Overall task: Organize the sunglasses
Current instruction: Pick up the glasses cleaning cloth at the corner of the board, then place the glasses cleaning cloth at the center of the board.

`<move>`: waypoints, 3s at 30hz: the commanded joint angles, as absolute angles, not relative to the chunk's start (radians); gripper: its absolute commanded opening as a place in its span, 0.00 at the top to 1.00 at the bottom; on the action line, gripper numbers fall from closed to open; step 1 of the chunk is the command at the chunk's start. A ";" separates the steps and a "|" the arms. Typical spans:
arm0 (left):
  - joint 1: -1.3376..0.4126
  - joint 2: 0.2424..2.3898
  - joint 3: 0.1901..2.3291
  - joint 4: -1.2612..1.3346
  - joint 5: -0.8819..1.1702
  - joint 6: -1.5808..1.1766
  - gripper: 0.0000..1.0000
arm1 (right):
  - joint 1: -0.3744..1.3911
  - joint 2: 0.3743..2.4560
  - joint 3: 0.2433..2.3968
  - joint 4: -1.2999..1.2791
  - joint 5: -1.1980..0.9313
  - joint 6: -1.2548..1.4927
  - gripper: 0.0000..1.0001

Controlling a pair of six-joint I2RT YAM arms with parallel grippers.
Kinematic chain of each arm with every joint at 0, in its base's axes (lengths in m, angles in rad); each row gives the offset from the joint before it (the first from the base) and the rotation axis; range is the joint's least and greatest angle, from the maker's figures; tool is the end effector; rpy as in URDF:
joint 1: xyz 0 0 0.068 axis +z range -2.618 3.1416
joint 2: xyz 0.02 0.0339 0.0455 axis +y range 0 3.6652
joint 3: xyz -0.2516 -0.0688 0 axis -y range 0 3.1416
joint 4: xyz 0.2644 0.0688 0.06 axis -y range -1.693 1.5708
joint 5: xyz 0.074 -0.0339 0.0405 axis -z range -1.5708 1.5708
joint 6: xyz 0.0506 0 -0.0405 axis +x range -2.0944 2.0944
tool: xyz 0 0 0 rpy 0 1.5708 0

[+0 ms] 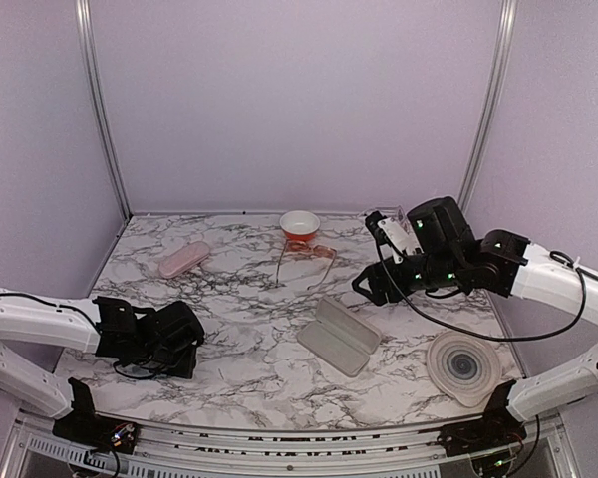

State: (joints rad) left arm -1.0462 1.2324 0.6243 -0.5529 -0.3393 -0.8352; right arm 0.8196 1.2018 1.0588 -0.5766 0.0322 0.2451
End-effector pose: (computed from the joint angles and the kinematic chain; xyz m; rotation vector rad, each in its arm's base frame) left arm 0.1329 -0.1960 0.1374 0.1835 2.6204 -0.1758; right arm 0.2013 0.2132 0.2878 -0.6477 2.2529 0.5068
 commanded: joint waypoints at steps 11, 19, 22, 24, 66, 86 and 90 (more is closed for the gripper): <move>-1.036 1.381 0.701 -0.599 -0.428 -0.919 0.62 | 0.823 1.206 1.027 -0.512 0.005 0.243 0.28; -1.024 1.436 0.710 -0.588 -0.461 -0.936 0.66 | 0.822 1.222 1.016 -0.509 -0.001 0.229 0.28; -1.022 1.441 0.697 -0.571 -0.461 -0.934 0.68 | 0.822 1.229 1.014 -0.504 -0.004 0.226 0.28; -1.015 1.445 0.686 -0.556 -0.460 -0.931 0.69 | 0.822 1.232 1.015 -0.501 -0.009 0.222 0.28; -1.126 1.577 0.966 -0.464 -0.225 -0.881 1.00 | 0.822 1.119 1.015 -0.553 -0.012 0.211 0.28; -1.190 1.809 1.194 -0.450 0.049 -0.809 0.97 | 0.825 0.985 0.875 -0.519 -0.128 0.298 0.28; -1.203 1.839 1.230 -0.449 0.052 -0.807 0.94 | 0.827 0.955 0.859 -0.512 -0.140 0.312 0.28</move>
